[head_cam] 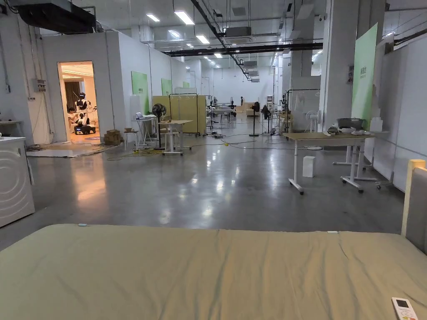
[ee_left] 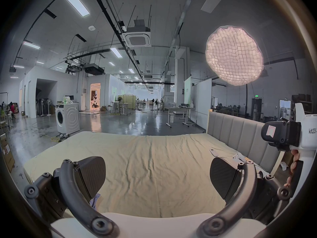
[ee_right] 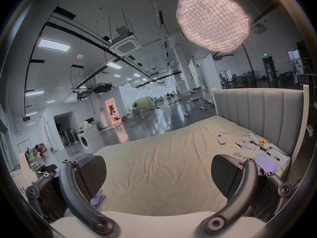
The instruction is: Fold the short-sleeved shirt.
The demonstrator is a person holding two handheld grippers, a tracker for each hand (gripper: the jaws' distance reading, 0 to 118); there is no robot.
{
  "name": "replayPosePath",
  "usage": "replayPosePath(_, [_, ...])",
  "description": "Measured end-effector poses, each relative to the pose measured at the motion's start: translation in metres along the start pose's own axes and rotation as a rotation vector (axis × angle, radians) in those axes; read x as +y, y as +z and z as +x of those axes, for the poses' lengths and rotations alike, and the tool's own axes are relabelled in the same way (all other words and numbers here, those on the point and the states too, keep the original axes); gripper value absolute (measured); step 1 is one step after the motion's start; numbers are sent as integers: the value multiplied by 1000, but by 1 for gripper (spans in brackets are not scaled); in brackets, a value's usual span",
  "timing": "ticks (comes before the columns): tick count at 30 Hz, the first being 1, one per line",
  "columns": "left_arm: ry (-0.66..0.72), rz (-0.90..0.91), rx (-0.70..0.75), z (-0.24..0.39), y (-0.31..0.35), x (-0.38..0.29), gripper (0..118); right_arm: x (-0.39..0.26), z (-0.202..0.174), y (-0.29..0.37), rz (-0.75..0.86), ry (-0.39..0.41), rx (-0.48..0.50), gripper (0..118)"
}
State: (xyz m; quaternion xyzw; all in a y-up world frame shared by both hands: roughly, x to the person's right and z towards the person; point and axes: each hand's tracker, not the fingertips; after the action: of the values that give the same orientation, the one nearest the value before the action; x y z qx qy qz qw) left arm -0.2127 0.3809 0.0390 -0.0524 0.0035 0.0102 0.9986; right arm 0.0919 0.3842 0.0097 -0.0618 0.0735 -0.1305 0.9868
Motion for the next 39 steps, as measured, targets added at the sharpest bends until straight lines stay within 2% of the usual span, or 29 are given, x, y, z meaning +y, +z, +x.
replayPosePath(2, [8, 3, -1, 0, 0, 1, 118, -3, 4, -1, -22, 23, 45, 118])
replayPosePath(4, [12, 13, -7, -1, 1, 1, 118, -6, 9, -2, 14, 51, 157, 118])
replayPosePath(7, [6, 126, -9, 1, 12, 3, 118, -12, 18, -2, 73, 159, 309, 118])
replayPosePath(8, [10, 145, -13, 2, 15, 4, 118, -13, 18, -1, 87, 199, 303, 118])
replayPosePath(10, [8, 158, -26, 2, 18, 7, 118, -13, 11, 1, 102, 278, 201, 118])
replayPosePath(11, [1, 174, -26, 2, 20, 7, 118, -12, 6, 1, 127, 342, 173, 118])
replayPosePath(12, [-4, 182, -22, 4, 21, 7, 118, -16, 6, -2, 65, 317, 156, 118])
replayPosePath(13, [-10, 188, -19, 5, 21, 7, 118, -16, 4, -2, 81, 358, 157, 118])
replayPosePath(20, [-35, 173, -26, 8, 16, 11, 118, -18, 5, -6, 52, 339, 180, 118])
replayPosePath(22, [-35, 166, -24, 8, 16, 12, 118, -18, 4, -6, 61, 365, 171, 118])
replayPosePath(29, [-29, 161, -22, 7, 17, 11, 118, -16, 11, -4, 53, 312, 177, 118])
replayPosePath(39, [-20, 153, -15, 8, 21, 10, 118, -17, 13, 1, 57, 329, 148, 118])
